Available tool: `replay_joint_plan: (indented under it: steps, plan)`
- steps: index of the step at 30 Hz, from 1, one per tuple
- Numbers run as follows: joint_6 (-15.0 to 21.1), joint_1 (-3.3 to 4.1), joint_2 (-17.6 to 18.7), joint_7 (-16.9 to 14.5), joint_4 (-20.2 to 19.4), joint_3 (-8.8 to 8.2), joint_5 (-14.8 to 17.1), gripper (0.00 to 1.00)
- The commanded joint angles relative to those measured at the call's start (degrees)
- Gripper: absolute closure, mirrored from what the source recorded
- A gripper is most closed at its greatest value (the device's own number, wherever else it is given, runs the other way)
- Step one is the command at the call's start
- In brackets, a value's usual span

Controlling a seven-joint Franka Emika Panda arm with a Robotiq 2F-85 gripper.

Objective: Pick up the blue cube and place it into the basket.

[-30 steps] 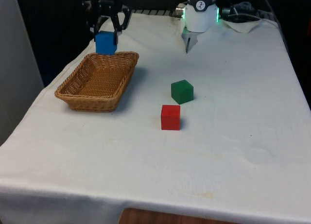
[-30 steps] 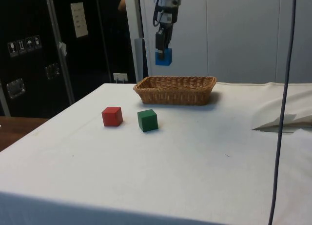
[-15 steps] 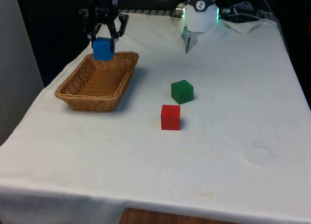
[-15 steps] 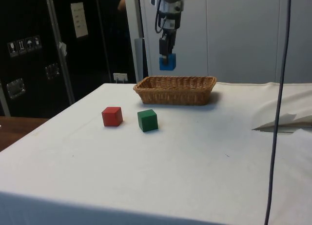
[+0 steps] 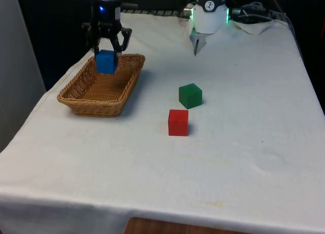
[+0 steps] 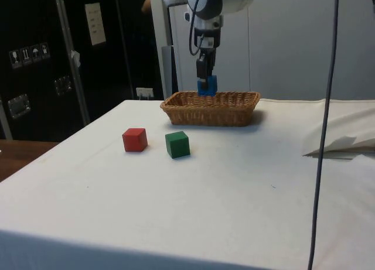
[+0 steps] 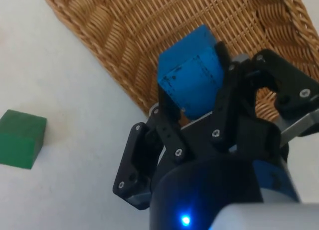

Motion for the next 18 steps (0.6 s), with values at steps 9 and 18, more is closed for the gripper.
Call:
replay_joint_plan:
  steps: [9, 18]
  plan:
    - [1.43, -1.15, 4.41, -2.46, 1.43, 0.74, 2.86, 1.00]
    - [2.41, -1.72, 8.77, -3.95, 3.32, 0.63, 4.70, 1.00]
